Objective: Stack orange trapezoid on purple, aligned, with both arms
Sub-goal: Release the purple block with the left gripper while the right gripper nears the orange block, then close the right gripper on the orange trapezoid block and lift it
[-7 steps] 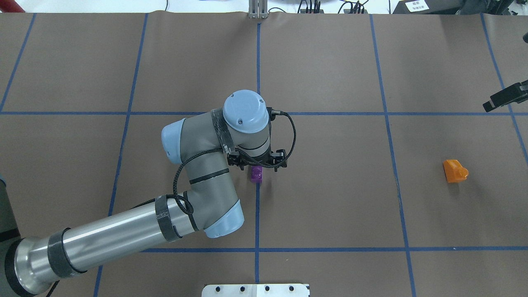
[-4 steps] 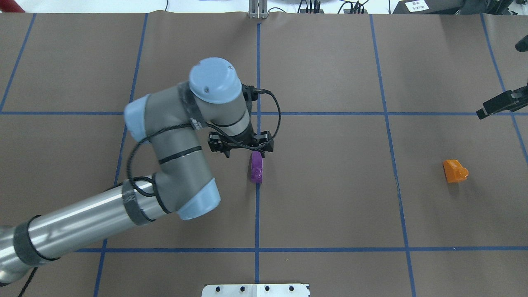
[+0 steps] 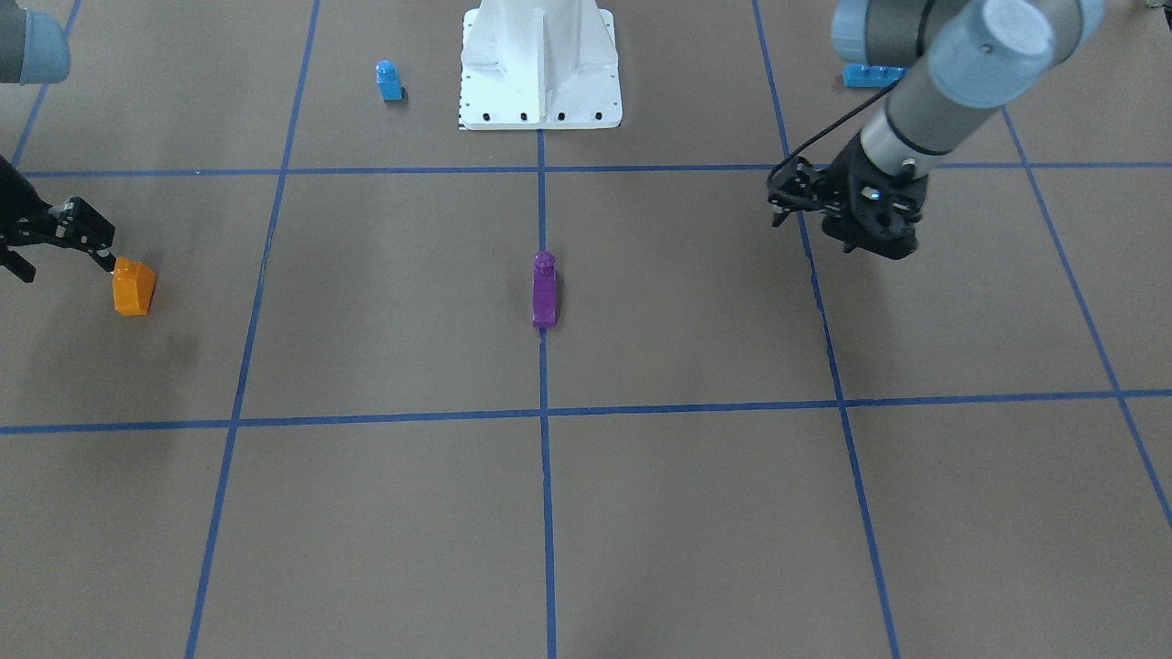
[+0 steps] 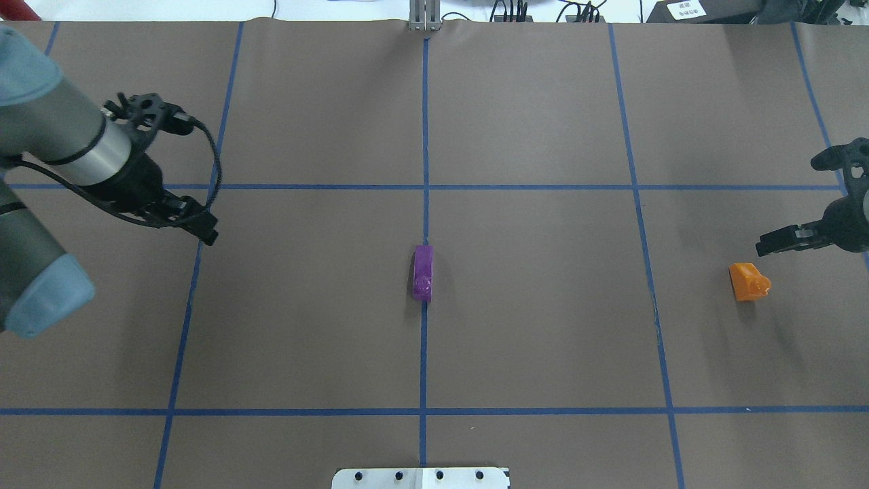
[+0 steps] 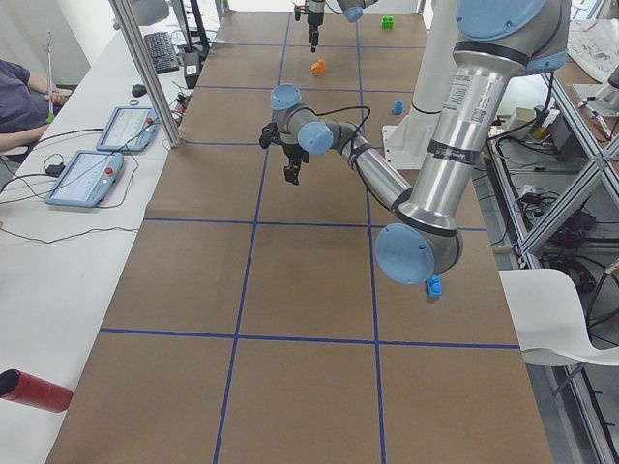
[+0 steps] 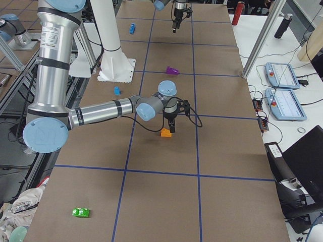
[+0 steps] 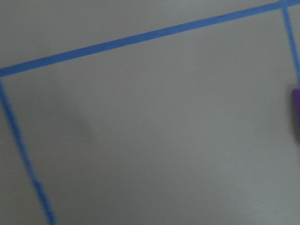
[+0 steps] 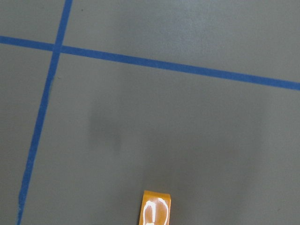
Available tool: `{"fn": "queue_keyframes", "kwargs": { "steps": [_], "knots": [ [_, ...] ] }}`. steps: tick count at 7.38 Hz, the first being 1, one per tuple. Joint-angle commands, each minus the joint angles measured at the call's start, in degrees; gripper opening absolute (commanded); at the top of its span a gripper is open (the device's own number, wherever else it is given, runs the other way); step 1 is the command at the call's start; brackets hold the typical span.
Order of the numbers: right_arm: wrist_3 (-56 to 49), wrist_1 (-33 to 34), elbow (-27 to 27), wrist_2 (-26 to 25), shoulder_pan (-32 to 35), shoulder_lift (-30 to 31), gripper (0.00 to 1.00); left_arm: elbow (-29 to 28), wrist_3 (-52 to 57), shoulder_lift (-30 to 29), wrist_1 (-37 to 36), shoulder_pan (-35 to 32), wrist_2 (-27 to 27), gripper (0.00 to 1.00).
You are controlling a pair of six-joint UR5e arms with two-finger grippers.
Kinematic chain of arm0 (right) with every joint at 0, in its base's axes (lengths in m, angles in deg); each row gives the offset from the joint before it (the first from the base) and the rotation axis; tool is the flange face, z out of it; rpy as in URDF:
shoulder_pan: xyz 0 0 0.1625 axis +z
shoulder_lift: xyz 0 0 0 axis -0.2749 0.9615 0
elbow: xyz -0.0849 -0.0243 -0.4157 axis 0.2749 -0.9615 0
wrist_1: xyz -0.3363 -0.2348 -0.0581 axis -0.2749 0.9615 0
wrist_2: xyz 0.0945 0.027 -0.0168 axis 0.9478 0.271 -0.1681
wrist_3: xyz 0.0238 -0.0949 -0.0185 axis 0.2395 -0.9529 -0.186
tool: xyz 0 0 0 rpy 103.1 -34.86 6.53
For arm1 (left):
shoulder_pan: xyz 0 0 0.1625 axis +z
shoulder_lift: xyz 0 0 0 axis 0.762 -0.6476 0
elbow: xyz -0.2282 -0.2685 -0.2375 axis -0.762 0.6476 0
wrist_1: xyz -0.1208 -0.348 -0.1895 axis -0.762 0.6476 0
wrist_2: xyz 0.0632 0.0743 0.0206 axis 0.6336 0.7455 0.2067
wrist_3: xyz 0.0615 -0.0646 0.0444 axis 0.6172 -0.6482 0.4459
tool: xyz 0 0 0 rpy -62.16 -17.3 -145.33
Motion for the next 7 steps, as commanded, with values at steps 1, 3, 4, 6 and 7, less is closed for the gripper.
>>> {"fn": "queue_keyframes", "kwargs": {
  "steps": [1, 3, 4, 6, 7],
  "knots": [
    [5.86, -8.77, -5.34, -3.93, -5.22, 1.58, 0.96, 0.90, 8.99, 5.15, -0.12, -4.61, -2.00, 0.99],
    [6.48, -12.15, -7.48, -4.02, -6.20, 1.40, 0.90, 0.90, 8.99, 5.24, -0.03, -4.61, -2.00, 1.00],
    [7.35, -12.15, -7.49, -4.02, -6.64, 1.14, 0.89, 0.81, 8.99, 5.24, 0.06, -4.52, -2.00, 1.00],
    [7.53, -12.15, -7.40, -4.03, -7.43, 1.05, 0.70, 0.90, 8.82, 5.33, 0.14, -4.52, -2.00, 1.00],
    [7.45, -12.06, -7.23, -3.76, -7.61, 1.05, 0.39, 0.90, 8.64, 5.33, 0.14, -4.52, -1.83, 1.00]
  ]
}}
